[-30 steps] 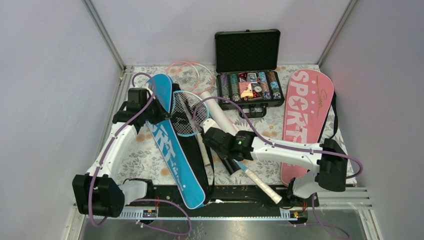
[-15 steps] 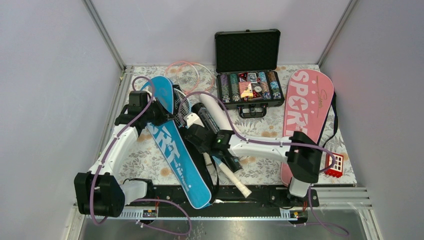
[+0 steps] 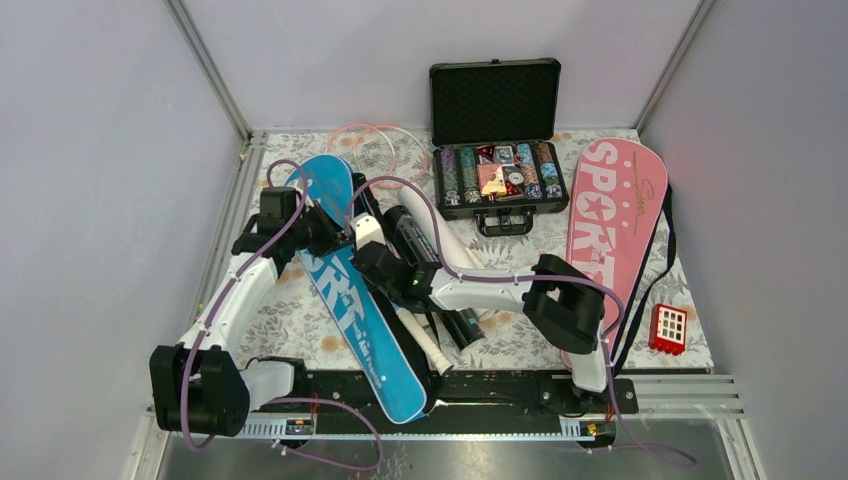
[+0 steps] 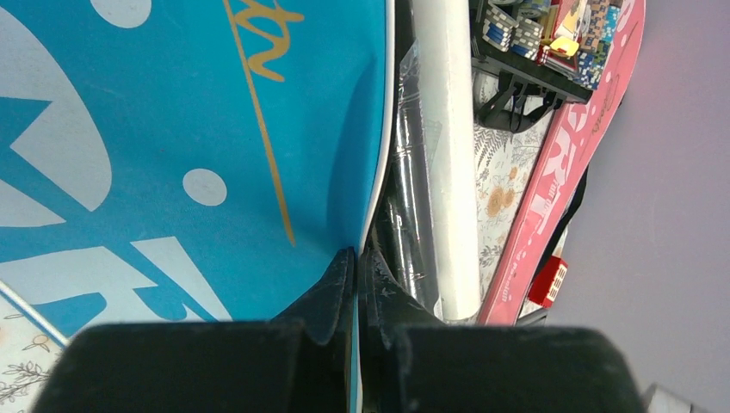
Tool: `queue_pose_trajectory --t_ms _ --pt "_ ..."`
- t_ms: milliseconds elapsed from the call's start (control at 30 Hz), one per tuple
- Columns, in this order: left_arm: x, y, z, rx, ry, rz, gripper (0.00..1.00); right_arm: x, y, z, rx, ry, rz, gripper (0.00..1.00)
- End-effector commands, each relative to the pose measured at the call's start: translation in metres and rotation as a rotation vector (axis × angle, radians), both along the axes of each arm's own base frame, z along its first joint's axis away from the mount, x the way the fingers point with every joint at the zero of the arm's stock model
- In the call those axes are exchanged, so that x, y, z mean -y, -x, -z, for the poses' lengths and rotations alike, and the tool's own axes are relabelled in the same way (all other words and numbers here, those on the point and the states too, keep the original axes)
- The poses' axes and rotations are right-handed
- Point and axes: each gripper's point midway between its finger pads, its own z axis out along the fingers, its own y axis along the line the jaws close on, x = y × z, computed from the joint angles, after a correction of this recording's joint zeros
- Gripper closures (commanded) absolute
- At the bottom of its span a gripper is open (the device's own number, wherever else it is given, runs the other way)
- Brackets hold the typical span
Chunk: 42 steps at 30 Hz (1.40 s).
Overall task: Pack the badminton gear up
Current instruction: Place the racket in the racket bag.
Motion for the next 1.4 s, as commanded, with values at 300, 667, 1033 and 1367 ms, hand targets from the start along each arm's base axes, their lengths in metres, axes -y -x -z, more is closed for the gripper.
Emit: queue_pose_trajectory --t_ms 300,667,1033,1367 --pt "-0.007 -0.014 -0.014 0.069 -0.044 -0.03 1.0 -0.016 -0.013 -0.04 -0.062 -0.236 -0.064 0.65" --pt "-0.017 -0.021 -0.015 0.087 -0.113 -0.033 1.0 0.078 0.065 -0.024 -0.351 -0.103 -0.17 0.54" --pt "-0.016 -0.016 -0.006 0.079 -0.105 -0.028 1.0 0.088 0.112 0.021 -0.58 -0.113 -0.217 0.46" --pt "-0.016 -0.01 0.0 0.073 -0.095 -0.041 1.0 0.066 0.14 0.044 -0.638 -0.133 -0.275 0.42"
